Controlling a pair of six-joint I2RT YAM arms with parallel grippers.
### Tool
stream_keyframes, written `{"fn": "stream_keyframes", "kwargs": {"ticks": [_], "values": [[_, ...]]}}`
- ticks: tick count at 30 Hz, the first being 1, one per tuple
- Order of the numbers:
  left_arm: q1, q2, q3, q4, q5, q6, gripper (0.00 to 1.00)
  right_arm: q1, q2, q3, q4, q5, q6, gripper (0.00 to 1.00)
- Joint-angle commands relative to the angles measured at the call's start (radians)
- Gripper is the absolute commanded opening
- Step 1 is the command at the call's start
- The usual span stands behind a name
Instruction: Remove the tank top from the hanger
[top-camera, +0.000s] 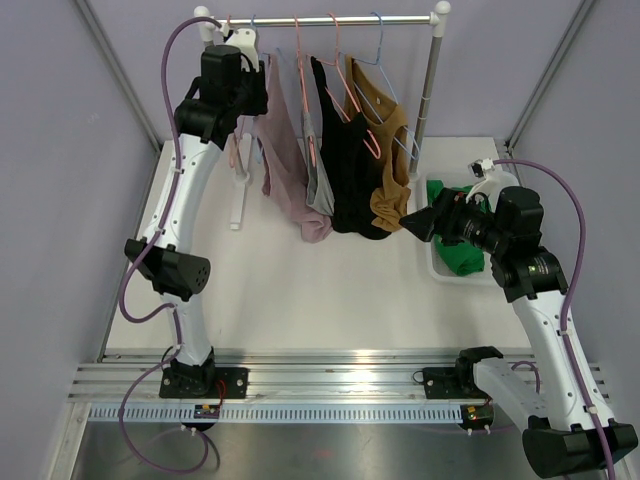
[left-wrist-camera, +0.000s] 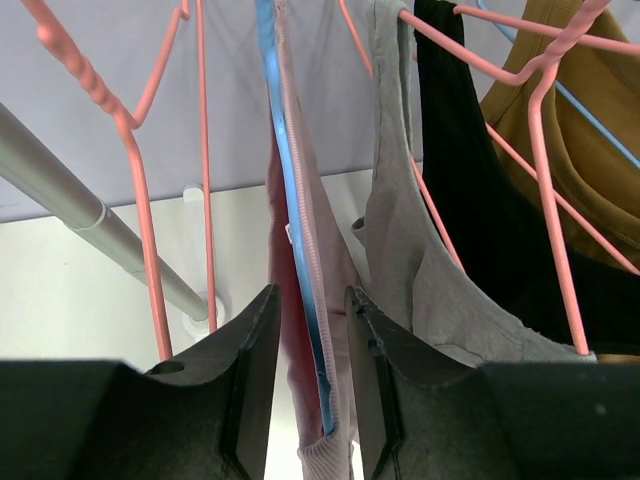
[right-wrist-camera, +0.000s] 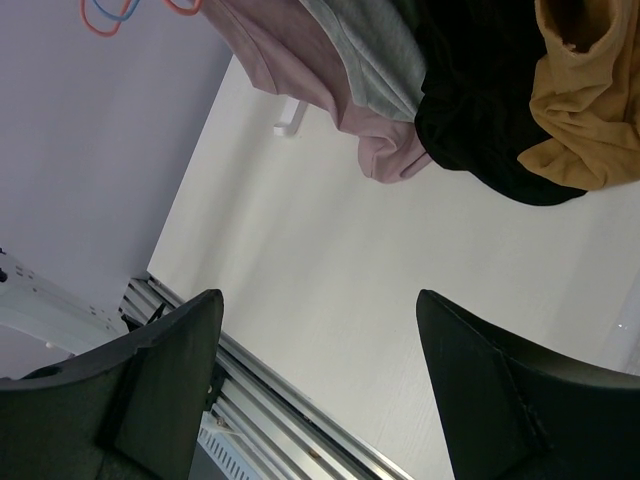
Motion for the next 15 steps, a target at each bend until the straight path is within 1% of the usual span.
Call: {"fn": "stream_keyframes", "kwargs": {"ticks": [1, 2, 3, 6, 8, 9, 10, 11, 13, 14, 15], "values": [[0.001, 0.004, 0.058, 0.047, 0.021, 0.022, 0.34, 0.000, -0.006, 0.006, 0.036, -0.028, 0.009, 0.85], [0.001, 0.012, 0.059, 0.047, 0.021, 0.022, 0.33, 0.000, -0.006, 0.008, 0.034, -0.028, 0.009, 0.85], [0.001, 0.015, 0.061, 0.048, 0.021, 0.020, 0.28, 0.000, -0.009, 0.008, 0.033, -0.027, 0.007, 0.85], [0.002, 0.030, 0.075, 0.050, 0.019, 0.020, 0.24, 0.000, -0.009, 0.011, 0.031, -0.027, 0.004, 0.85], [0.002, 0.040, 0.084, 0.044, 0.021, 0.022, 0.26, 0.000, -0.007, 0.015, 0.024, -0.027, 0.002, 0.85], [0.004, 0.041, 0.082, 0.044, 0.021, 0.022, 0.30, 0.000, -0.009, 0.015, 0.025, -0.027, 0.002, 0.85], [0.004, 0.043, 0.082, 0.044, 0.021, 0.022, 0.31, 0.002, -0.009, 0.015, 0.025, -0.027, 0.002, 0.85], [0.004, 0.047, 0.082, 0.042, 0.021, 0.025, 0.31, 0.000, -0.012, 0.015, 0.025, -0.027, 0.005, 0.84], [0.005, 0.052, 0.081, 0.039, 0.021, 0.025, 0.27, 0.000, -0.012, 0.015, 0.028, -0.028, 0.004, 0.84], [0.007, 0.055, 0.082, 0.037, 0.021, 0.025, 0.20, -0.001, -0.012, 0.017, 0.028, -0.028, 0.004, 0.84], [0.008, 0.057, 0.082, 0.037, 0.018, 0.020, 0.17, 0.000, -0.012, 0.017, 0.028, -0.028, 0.002, 0.84]]}}
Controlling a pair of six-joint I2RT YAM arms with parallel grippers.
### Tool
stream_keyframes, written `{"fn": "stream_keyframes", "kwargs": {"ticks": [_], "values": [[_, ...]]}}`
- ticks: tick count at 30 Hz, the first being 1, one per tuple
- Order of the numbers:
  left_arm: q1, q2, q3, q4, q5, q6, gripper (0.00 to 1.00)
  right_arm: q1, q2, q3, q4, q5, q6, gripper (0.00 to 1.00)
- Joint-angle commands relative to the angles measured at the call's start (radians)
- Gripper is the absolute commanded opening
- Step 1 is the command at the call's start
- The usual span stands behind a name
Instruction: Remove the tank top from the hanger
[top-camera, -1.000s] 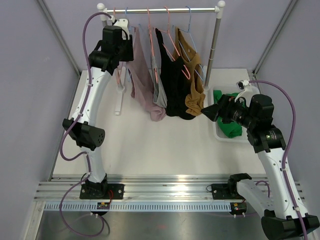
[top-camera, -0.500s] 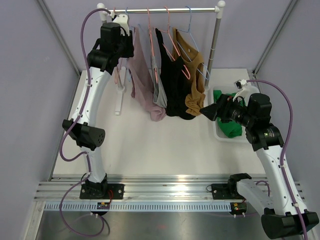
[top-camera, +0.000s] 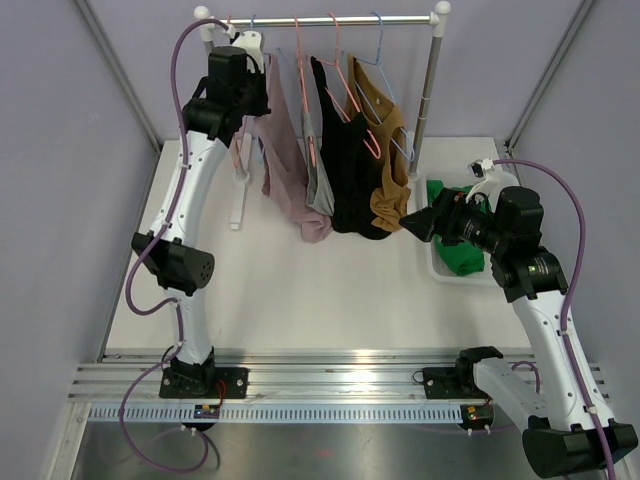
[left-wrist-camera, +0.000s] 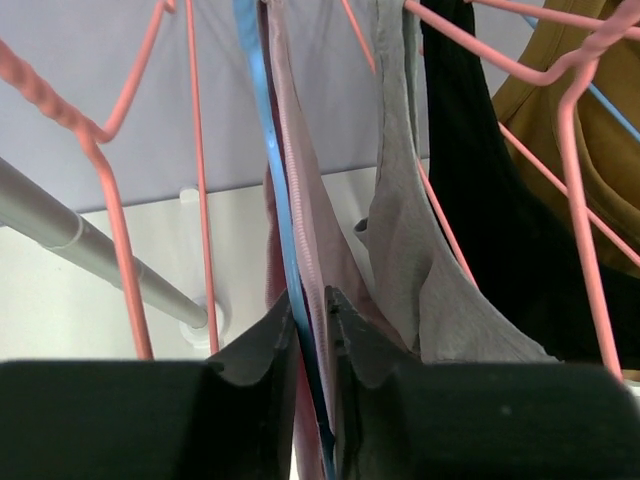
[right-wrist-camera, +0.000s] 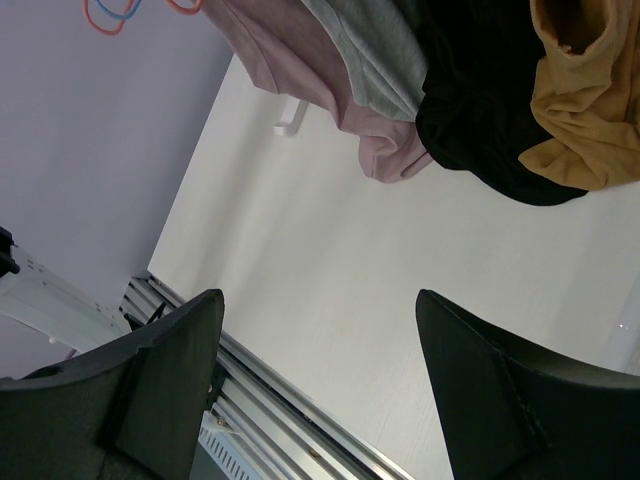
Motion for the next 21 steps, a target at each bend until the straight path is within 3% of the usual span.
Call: {"fn": "stream_keyframes", "kwargs": {"ticks": [1, 5, 21], "values": [[0.007, 0.003, 0.049, 0.029, 0.016, 0.009, 0.10, 0.000, -0.012, 0.017, 0.026, -0.022, 0.001, 0.84], [0.007, -0.014, 0.055, 0.043, 0.023, -0.004, 0.00, 0.000, -0.009, 0.017, 0.026, -0.021, 0.001, 0.84], [0.004, -0.193, 0.024, 0.116, 0.019, -0.102, 0.00, 0.000, -0.009, 0.024, 0.027, -0.022, -0.001, 0.84]]}}
